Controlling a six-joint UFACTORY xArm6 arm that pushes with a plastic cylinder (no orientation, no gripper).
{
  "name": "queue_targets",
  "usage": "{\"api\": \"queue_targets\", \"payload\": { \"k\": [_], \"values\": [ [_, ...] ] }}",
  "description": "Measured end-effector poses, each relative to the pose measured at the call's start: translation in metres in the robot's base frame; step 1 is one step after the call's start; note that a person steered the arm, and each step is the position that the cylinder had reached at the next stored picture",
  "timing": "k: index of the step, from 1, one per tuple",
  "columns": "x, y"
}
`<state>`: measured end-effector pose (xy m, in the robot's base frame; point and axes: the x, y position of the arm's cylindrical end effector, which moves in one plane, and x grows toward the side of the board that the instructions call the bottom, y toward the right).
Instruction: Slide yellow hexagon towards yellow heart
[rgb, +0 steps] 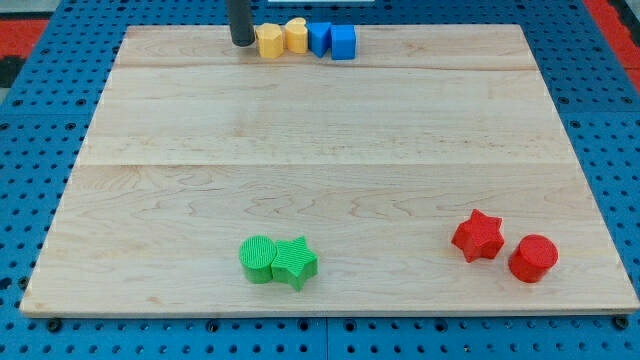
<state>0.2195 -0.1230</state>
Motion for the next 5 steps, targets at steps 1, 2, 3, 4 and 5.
{"api": "queue_targets", "payload": {
  "k": [1, 2, 3, 4, 5],
  "values": [
    [0.048, -0.002],
    [0.050, 0.022],
    [0.036, 0.032],
    [0.021, 0.032],
    [0.019, 0.032]
  ]
}}
